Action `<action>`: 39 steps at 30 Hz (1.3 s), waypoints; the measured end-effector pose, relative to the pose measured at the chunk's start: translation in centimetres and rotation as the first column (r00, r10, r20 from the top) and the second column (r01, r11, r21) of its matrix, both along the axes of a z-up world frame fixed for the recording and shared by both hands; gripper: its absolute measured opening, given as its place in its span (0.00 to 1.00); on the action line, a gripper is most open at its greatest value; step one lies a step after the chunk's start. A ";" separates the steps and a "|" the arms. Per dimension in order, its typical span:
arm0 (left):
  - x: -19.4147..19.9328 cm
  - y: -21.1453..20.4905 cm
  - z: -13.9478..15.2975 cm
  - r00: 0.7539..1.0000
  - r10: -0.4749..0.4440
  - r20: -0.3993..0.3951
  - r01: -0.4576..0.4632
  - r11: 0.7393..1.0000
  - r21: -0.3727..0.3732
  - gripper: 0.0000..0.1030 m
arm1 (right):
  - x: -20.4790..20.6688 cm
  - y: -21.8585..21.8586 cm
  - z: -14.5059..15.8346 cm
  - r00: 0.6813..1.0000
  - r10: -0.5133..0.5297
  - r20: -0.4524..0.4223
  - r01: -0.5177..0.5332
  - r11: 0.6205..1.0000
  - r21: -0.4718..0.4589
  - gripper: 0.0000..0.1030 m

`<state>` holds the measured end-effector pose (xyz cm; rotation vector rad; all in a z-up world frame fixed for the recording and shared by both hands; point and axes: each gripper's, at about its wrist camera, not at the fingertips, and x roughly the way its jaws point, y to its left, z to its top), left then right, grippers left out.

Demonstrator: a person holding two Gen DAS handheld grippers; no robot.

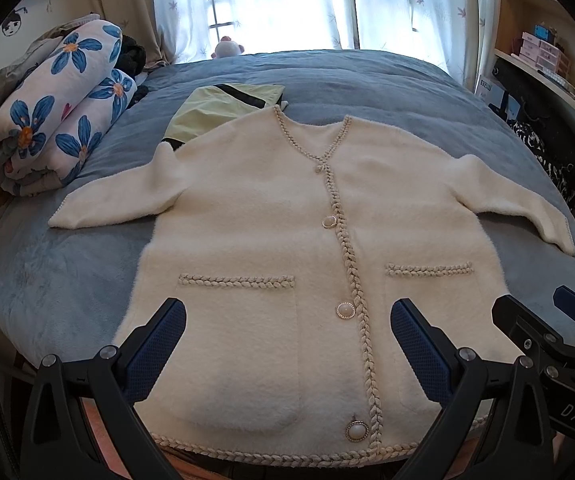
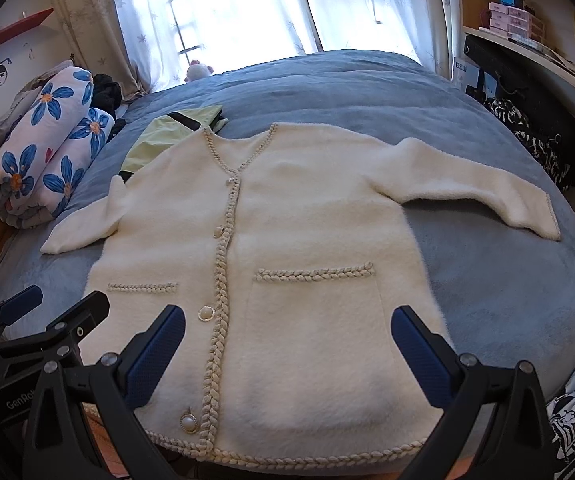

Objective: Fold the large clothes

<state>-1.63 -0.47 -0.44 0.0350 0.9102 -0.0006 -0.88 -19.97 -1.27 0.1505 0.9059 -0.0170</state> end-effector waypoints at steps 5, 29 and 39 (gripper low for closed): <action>0.0 0.1 -0.1 1.000 -0.001 -0.003 0.001 1.000 0.000 0.98 | -0.2 0.2 -0.6 1.000 -0.002 -0.001 0.002 1.000 0.001 1.00; 0.5 -0.4 -0.5 1.000 -0.013 -0.010 0.013 1.000 0.022 0.98 | -0.6 0.0 -1.7 1.000 -0.004 -0.009 0.005 1.000 0.022 1.00; 1.0 -1.0 -0.4 1.000 -0.018 -0.022 0.019 0.999 0.036 0.98 | -0.4 0.0 -2.3 1.000 -0.008 -0.018 0.009 0.999 0.043 1.00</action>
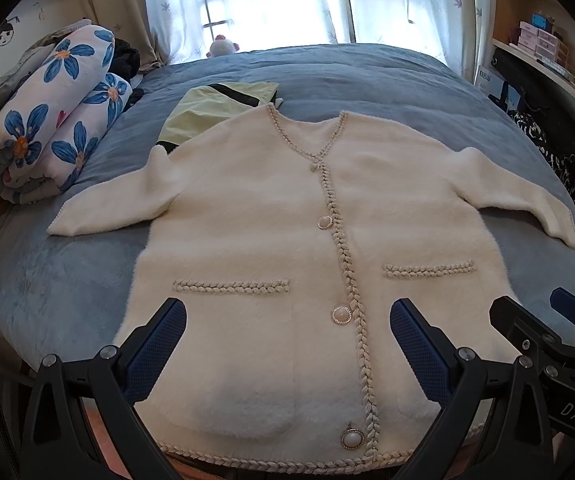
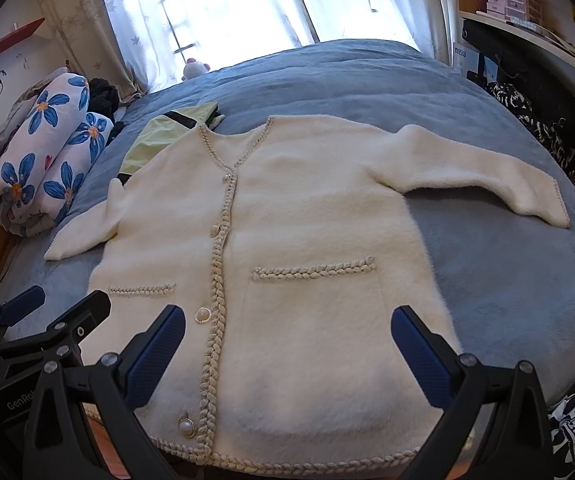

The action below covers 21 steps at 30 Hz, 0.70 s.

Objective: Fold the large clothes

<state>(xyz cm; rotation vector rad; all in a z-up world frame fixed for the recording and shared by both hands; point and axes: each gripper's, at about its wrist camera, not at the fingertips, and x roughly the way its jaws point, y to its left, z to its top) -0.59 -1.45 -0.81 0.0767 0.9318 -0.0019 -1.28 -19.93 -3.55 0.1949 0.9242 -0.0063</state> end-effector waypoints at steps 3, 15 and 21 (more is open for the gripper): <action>0.4 -0.4 0.0 1.000 -0.002 -0.004 0.002 1.000 0.005 0.98 | 0.0 -0.1 -0.1 1.000 0.000 -0.001 0.000 1.000 0.002 1.00; 2.7 -1.6 0.1 1.000 -0.023 0.002 0.023 1.000 0.013 0.98 | 3.2 -1.7 0.2 0.999 0.021 -0.030 -0.020 0.999 0.034 1.00; 4.8 -3.1 1.6 0.997 -0.068 0.034 0.068 0.998 0.008 0.98 | 4.7 -3.5 1.9 0.999 0.025 -0.026 -0.024 0.998 0.053 1.00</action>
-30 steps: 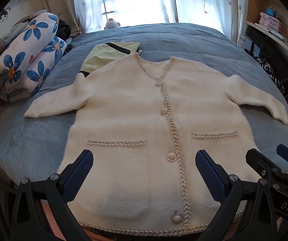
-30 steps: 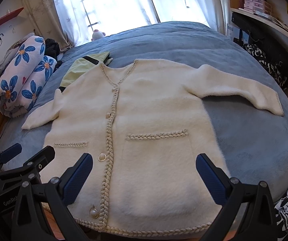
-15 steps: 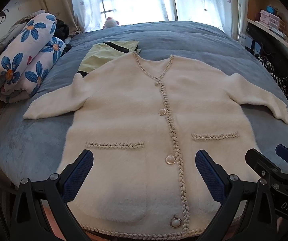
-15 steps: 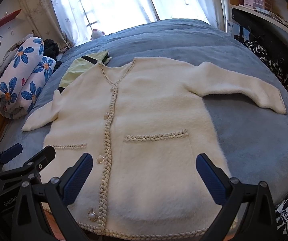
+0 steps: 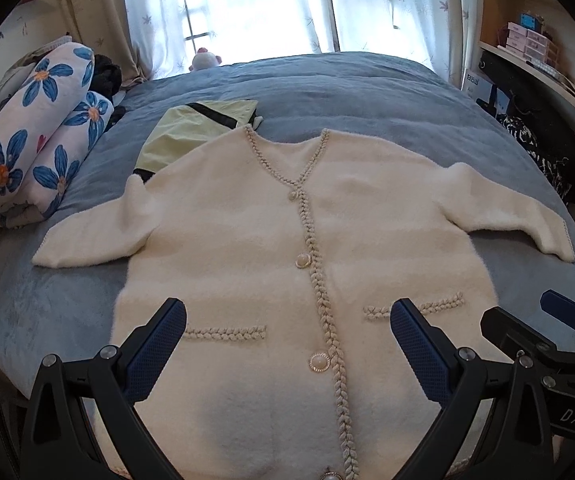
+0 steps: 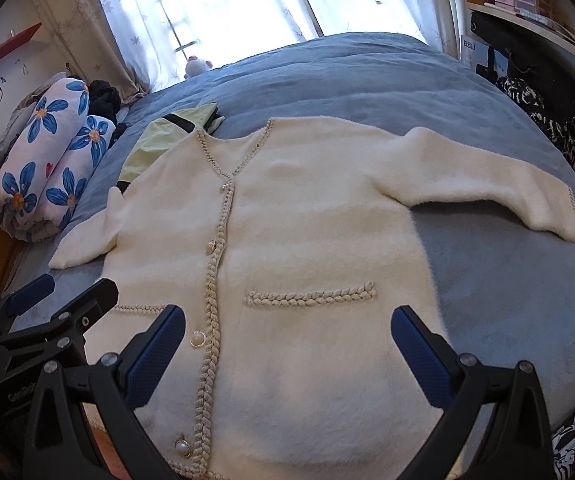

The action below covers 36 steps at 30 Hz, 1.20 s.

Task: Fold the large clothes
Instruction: 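Reach the right tool to the cardigan sleeve cuff and close on it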

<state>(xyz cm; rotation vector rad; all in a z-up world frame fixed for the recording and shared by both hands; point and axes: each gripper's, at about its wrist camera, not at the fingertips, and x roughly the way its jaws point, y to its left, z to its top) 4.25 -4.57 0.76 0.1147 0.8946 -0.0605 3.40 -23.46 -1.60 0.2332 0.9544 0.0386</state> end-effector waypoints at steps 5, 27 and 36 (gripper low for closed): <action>1.4 -2.2 1.6 0.997 -0.074 0.035 0.073 0.997 0.025 0.98 | 0.8 -1.9 2.9 0.999 -0.013 0.046 0.016 0.998 -0.068 1.00; 7.7 -13.5 6.8 0.953 -0.254 0.163 0.254 0.967 0.017 0.98 | 3.2 -16.6 11.5 0.893 -0.371 0.255 0.397 0.916 -0.058 1.00; 11.8 -19.2 5.3 0.947 -0.250 0.201 0.252 0.968 0.017 0.98 | 4.6 -25.0 8.0 0.812 -0.532 0.239 0.555 0.831 -0.038 1.00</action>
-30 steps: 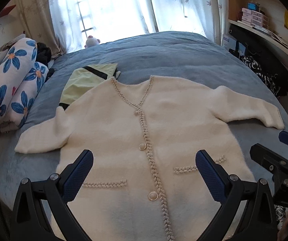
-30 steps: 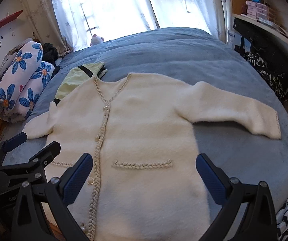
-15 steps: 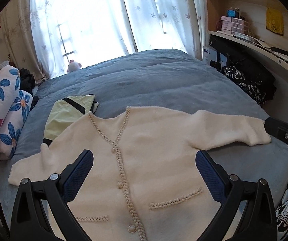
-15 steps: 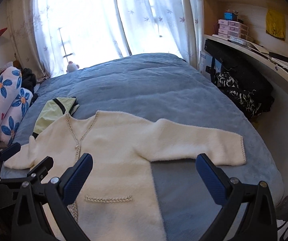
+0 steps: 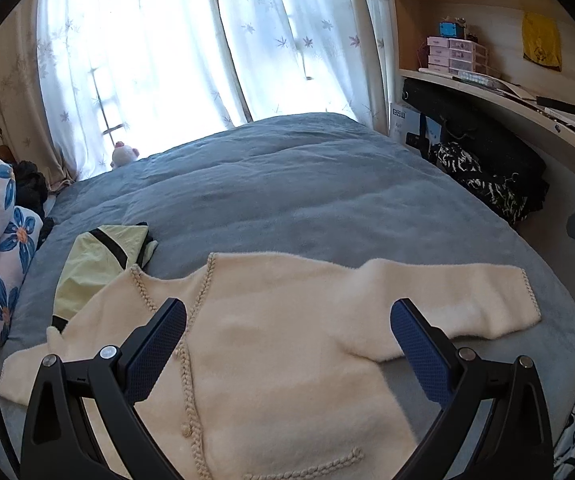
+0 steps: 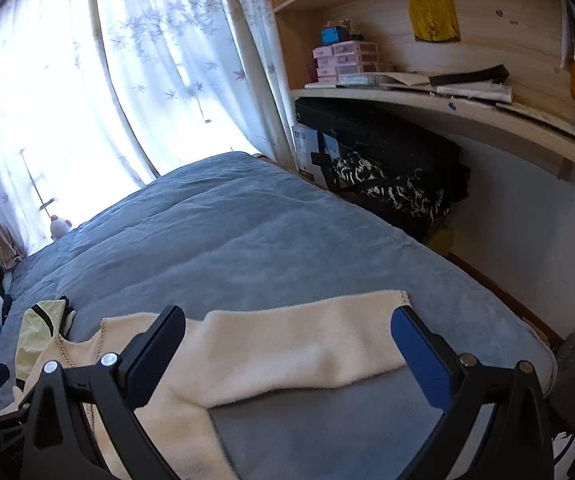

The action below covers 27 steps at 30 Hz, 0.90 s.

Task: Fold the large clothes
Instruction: 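Reach the right tool to the cardigan sleeve cuff and close on it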

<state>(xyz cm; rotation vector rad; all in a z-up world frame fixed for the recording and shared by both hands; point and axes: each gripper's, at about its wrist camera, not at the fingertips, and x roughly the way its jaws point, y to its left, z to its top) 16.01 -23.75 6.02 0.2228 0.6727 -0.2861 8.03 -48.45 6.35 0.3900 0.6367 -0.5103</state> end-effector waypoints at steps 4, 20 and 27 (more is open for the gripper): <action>2.4 -3.5 -2.2 1.000 0.003 -0.002 -0.003 1.000 0.030 0.98 | 2.1 -4.5 -5.3 0.994 -0.020 -0.104 0.039 0.982 0.187 1.00; 10.7 -10.1 -16.9 0.973 0.055 -0.226 -0.053 0.998 0.014 0.98 | 2.8 -16.6 -19.7 0.928 -0.144 -0.343 0.309 0.812 0.496 0.94; 10.9 -11.1 -19.7 0.953 0.048 -0.299 -0.034 0.998 0.050 0.98 | 2.8 -17.1 -22.5 0.917 -0.129 -0.378 0.334 0.768 0.547 0.95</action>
